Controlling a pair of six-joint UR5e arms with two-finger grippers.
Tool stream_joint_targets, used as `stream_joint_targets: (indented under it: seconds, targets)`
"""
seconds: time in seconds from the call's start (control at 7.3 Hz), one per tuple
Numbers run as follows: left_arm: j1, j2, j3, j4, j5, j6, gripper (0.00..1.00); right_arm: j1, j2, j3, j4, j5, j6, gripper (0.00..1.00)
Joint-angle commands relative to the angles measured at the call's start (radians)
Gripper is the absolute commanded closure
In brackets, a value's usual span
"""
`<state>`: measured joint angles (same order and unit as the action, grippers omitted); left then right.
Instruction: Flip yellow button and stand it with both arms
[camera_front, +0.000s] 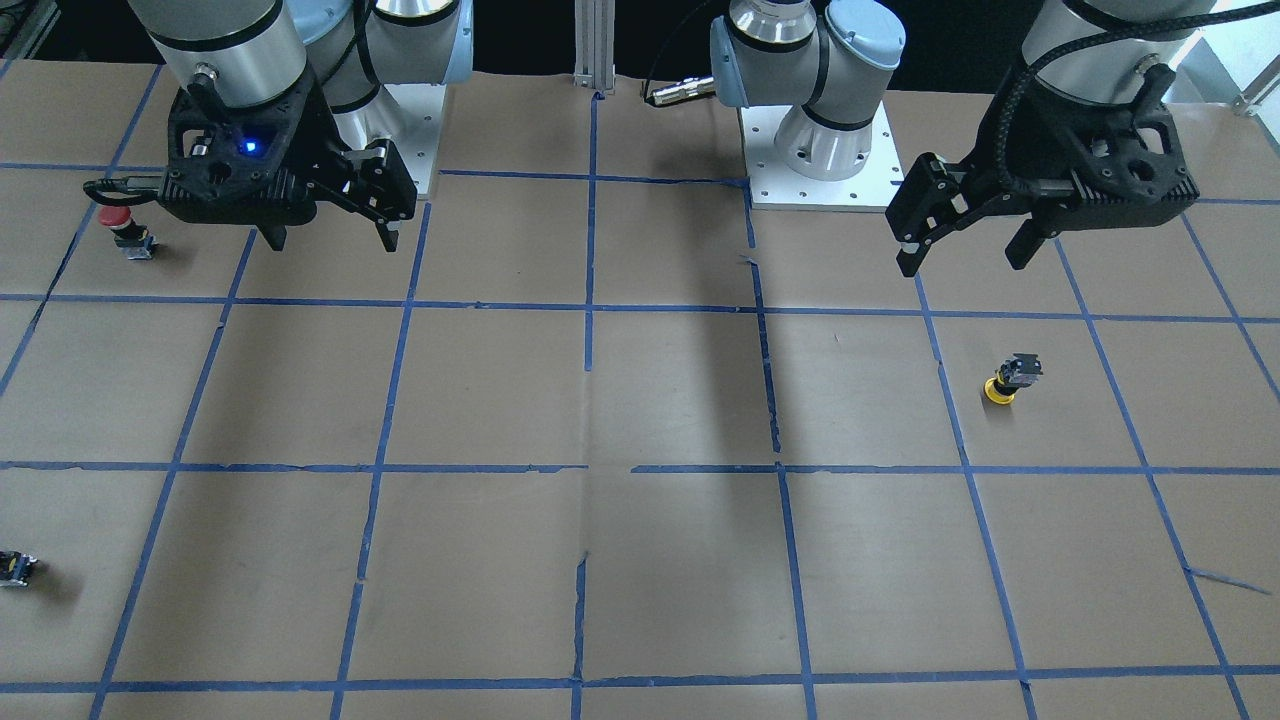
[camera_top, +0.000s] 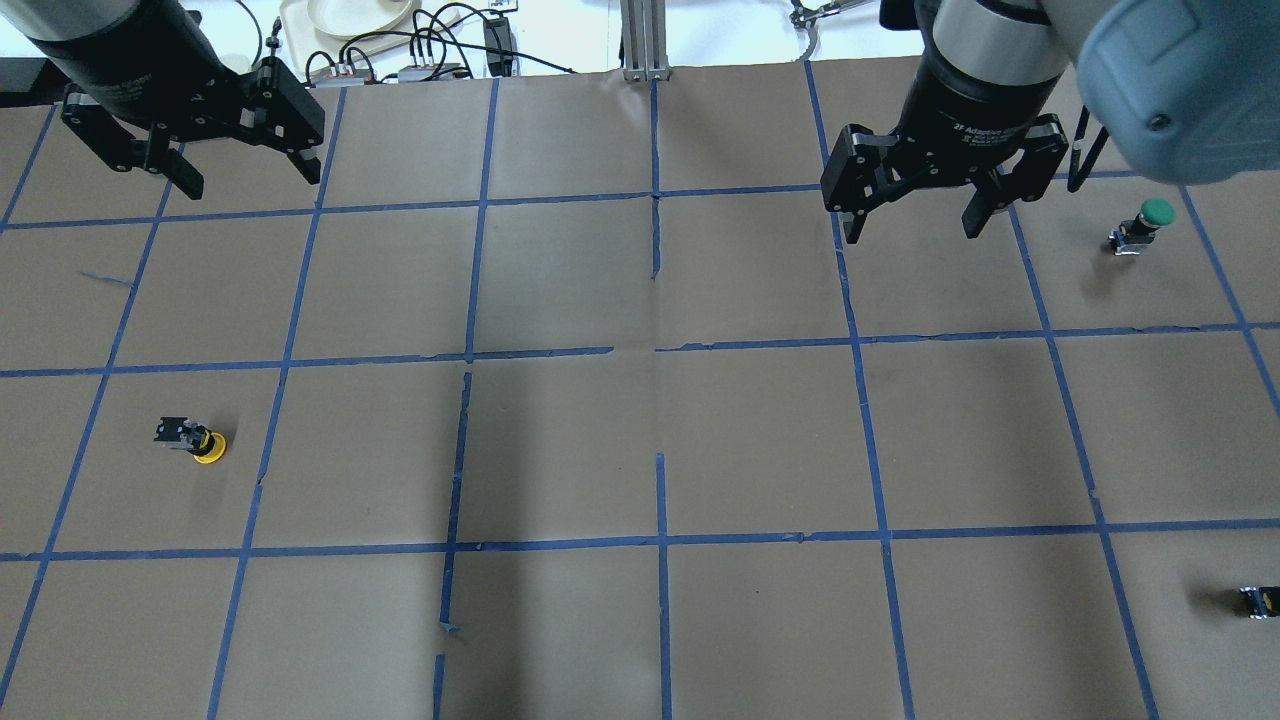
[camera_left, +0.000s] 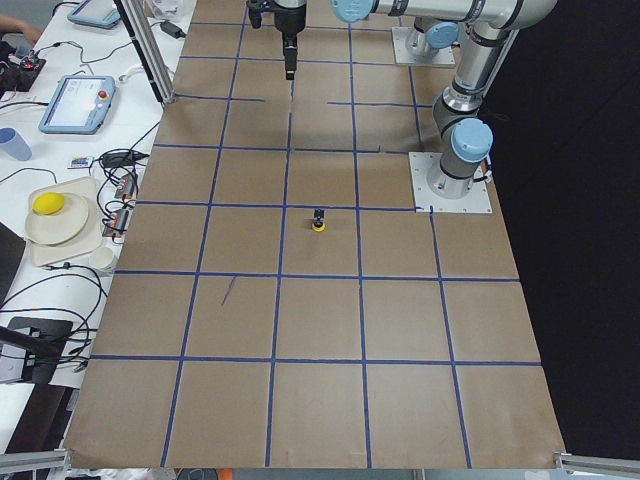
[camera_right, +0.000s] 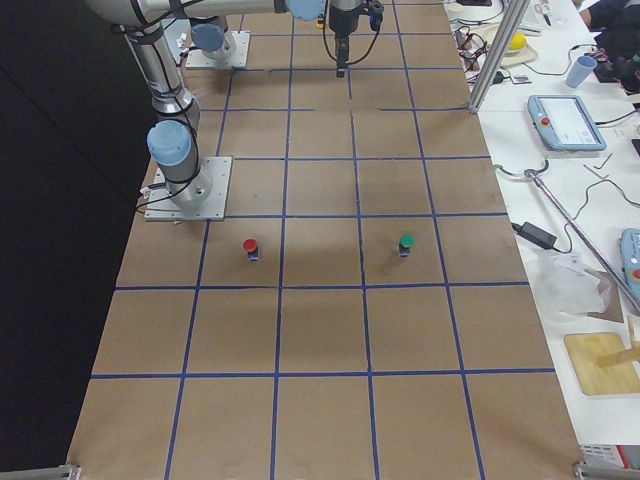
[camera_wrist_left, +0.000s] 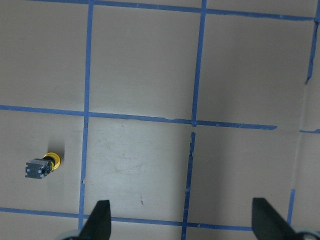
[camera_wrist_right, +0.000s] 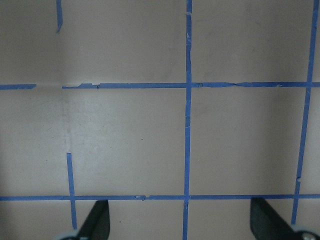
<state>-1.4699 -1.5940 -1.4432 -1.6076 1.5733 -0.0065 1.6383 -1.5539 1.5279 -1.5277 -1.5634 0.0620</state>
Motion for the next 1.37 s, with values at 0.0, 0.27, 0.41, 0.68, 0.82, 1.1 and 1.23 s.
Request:
stream_joint_targets:
  seconds: [0.0, 0.27, 0.41, 0.68, 0.82, 1.1, 1.23]
  targets:
    - [0.0, -0.01, -0.009, -0.005, 0.0, -0.059, 0.0, 0.0, 0.0, 0.0, -0.009, 0.0, 0.001, 0.0]
    - [0.025, -0.017, -0.089, -0.027, 0.092, -0.066, 0.0, 0.0, 0.0, 0.0, -0.016, 0.0, 0.001, 0.0]
    - [0.09, -0.017, -0.13, -0.017, 0.165, 0.009, 0.01, 0.001, 0.0, 0.0, -0.017, 0.003, 0.001, 0.0]
    - [0.341, -0.044, -0.212, 0.106, 0.13, 0.289, 0.01, 0.001, 0.002, 0.0, -0.022, -0.001, -0.001, 0.0]
    - [0.383, -0.078, -0.254, 0.203, 0.129, 0.412, 0.01, 0.001, 0.003, 0.002, -0.022, 0.002, -0.001, 0.0]
    - [0.457, -0.135, -0.371, 0.349, 0.128, 0.573, 0.01, 0.001, 0.003, 0.0, -0.023, 0.0, -0.001, 0.0]
    - [0.5, -0.147, -0.472, 0.482, 0.128, 0.68, 0.01, 0.001, 0.003, 0.002, -0.023, 0.002, -0.001, 0.0]
